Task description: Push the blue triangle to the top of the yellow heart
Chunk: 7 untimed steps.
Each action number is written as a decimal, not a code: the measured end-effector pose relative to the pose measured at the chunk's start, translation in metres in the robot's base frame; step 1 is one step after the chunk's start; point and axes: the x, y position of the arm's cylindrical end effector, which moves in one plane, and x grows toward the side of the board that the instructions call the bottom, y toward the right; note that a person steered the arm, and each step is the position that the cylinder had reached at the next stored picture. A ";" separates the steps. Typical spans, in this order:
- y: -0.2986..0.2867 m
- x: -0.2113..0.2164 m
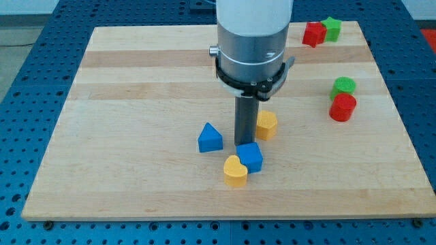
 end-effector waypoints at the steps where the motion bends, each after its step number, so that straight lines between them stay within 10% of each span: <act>1: 0.000 0.014; 7: -0.063 -0.081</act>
